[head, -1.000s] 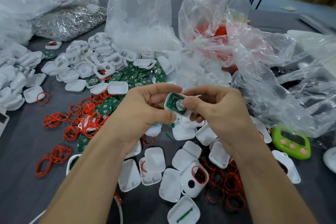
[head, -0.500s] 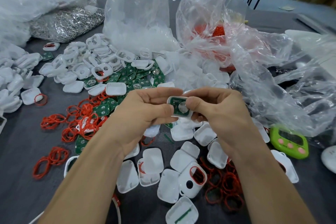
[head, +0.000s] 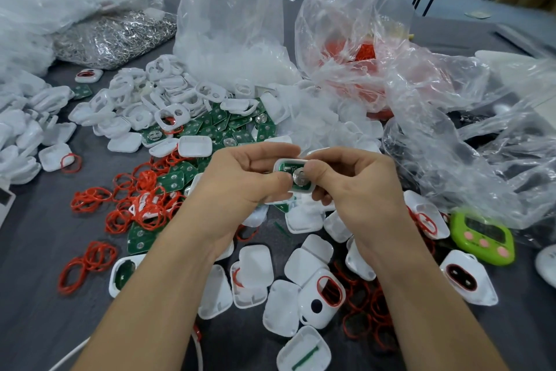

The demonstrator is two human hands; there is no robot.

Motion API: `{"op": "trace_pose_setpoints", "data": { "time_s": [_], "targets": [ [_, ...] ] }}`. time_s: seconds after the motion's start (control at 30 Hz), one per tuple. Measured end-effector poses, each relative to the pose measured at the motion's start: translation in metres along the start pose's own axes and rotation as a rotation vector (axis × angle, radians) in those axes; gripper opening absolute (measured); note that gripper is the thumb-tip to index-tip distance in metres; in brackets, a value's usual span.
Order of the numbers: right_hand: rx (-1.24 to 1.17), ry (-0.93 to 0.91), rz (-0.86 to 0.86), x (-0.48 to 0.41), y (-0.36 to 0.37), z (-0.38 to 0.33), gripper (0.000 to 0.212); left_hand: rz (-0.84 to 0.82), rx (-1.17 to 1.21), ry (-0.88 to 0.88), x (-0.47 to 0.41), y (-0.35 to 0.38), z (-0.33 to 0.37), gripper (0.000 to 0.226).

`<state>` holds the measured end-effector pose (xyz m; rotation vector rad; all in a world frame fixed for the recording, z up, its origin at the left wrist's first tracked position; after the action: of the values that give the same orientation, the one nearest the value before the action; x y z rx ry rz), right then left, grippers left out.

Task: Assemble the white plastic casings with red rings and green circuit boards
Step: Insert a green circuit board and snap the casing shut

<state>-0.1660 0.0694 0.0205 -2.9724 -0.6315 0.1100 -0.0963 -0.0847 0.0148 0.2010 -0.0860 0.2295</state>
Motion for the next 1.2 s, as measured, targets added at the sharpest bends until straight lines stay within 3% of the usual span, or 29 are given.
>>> {"op": "trace_pose_setpoints", "data": {
  "time_s": [0.33,0.67,1.0,1.2],
  "targets": [
    [-0.078,0.128,-0.093,0.0027,-0.0005,-0.0007,0.017,0.041,0.015,-0.044,-0.0005,-0.0032,0.0007,0.030],
    [-0.051,0.080,-0.033,0.0046,0.0022,-0.0041,0.019,0.046,0.027,-0.028,0.0005,-0.0007,0.0004,0.023],
    [-0.306,0.227,-0.107,0.0042,0.0002,-0.0063,0.037,0.083,0.095,-0.078,0.0009,-0.0001,0.0043,0.019],
    [-0.248,0.184,-0.160,0.0059,-0.0019,-0.0062,0.027,0.084,0.091,-0.102,0.0001,-0.0012,0.0024,0.019]
  ]
}}
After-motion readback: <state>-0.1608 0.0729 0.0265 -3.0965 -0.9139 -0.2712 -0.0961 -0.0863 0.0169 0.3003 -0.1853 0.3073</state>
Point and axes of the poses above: each hand's wrist, its own x-axis away from the middle knuckle, its own y-axis out of the palm, z = x × y, the point moved 2 cm from there along -x, towards the middle knuckle, and after that the axes turned 3 degrees about -z, right-handed, at the moved point
